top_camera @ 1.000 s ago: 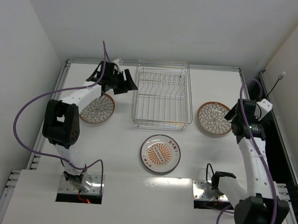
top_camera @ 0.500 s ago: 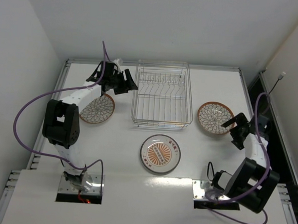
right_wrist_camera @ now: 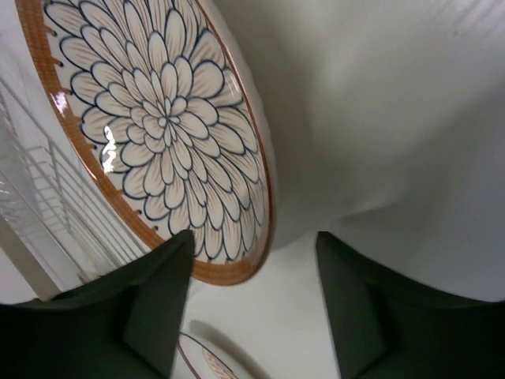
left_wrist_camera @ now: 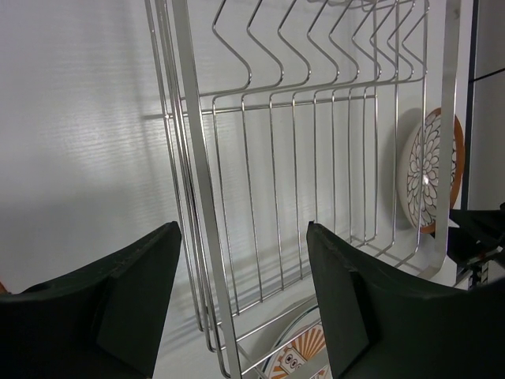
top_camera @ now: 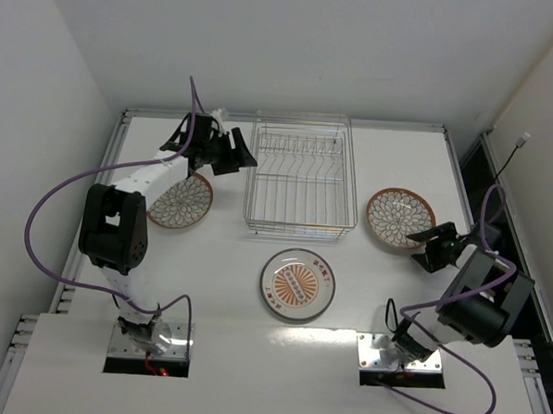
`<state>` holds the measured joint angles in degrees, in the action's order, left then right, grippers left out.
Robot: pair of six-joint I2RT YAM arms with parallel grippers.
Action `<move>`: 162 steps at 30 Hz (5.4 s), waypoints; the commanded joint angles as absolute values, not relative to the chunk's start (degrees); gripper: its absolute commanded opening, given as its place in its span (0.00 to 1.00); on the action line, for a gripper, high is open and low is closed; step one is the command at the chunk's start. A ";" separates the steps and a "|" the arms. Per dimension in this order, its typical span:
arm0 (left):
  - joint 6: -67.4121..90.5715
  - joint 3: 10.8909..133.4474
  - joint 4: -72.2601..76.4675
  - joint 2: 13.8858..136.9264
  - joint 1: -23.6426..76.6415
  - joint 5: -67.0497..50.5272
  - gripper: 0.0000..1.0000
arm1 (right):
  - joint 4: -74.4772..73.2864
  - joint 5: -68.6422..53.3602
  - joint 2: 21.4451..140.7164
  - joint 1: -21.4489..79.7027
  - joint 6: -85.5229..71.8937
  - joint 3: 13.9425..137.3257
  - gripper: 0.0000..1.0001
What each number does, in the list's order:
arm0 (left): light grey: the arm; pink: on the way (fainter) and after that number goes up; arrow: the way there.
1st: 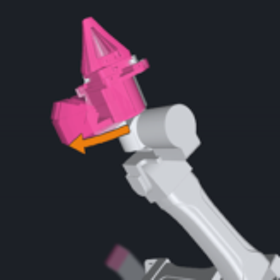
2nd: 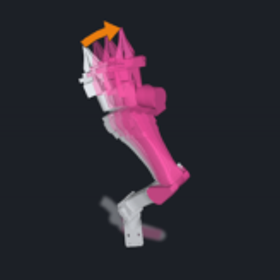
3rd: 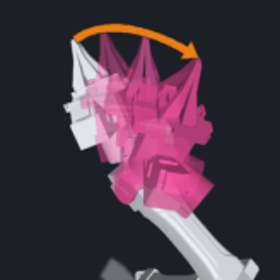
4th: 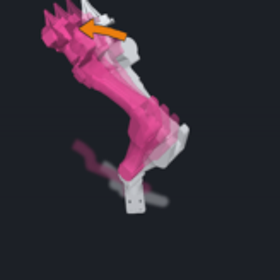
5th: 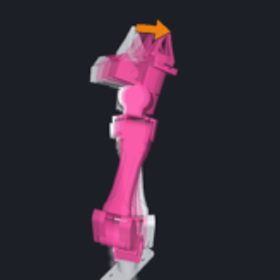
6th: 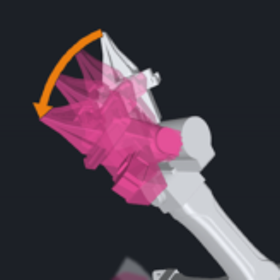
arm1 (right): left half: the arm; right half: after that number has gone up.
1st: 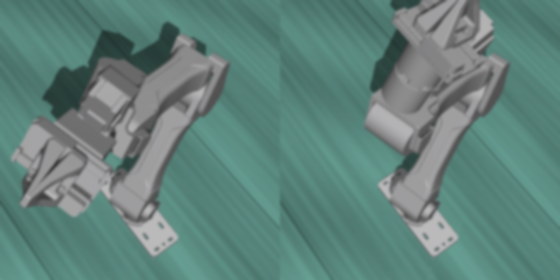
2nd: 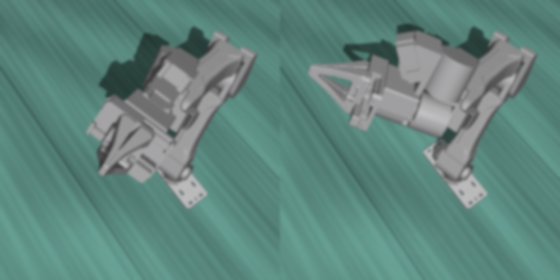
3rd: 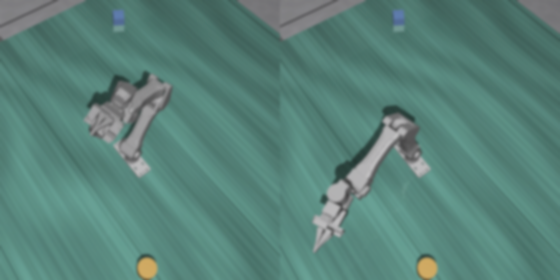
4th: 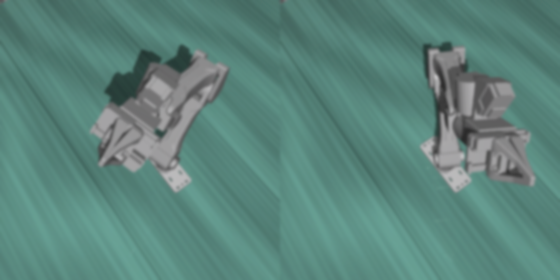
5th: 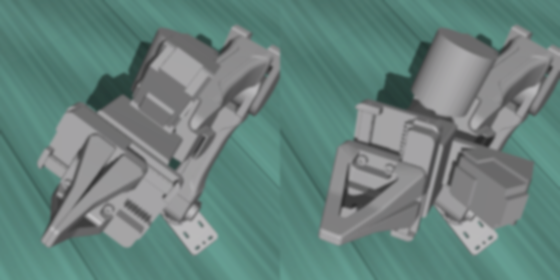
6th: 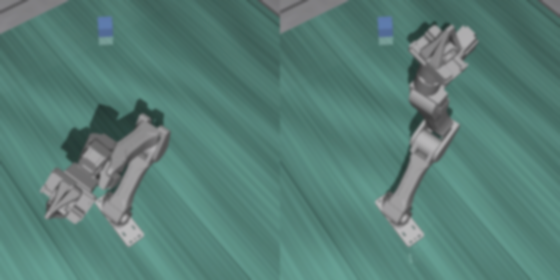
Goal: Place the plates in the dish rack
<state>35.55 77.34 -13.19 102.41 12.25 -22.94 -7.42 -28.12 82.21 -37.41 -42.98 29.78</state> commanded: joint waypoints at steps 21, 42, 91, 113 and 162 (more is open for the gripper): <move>37.09 76.82 -10.99 102.92 11.78 -24.87 0.63 | -7.29 -12.85 51.43 -33.33 -52.46 33.22 0.00; 37.09 76.29 -9.32 102.39 11.78 -25.93 0.63 | -5.44 46.39 70.19 20.73 -42.91 62.03 0.00; 38.14 75.76 -8.79 103.97 11.78 -27.60 0.63 | 41.14 52.30 107.05 30.41 28.91 78.66 0.00; 38.67 75.76 -8.79 103.97 11.78 -28.13 0.63 | 4.66 57.57 111.18 36.21 -1.93 88.15 0.04; 33.49 78.57 -12.30 100.81 11.16 -22.07 0.63 | -18.29 3.11 41.51 36.83 -37.51 33.80 0.79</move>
<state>35.16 76.23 -12.01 103.28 12.16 -23.77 -20.56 12.21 49.08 36.69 -27.81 40.23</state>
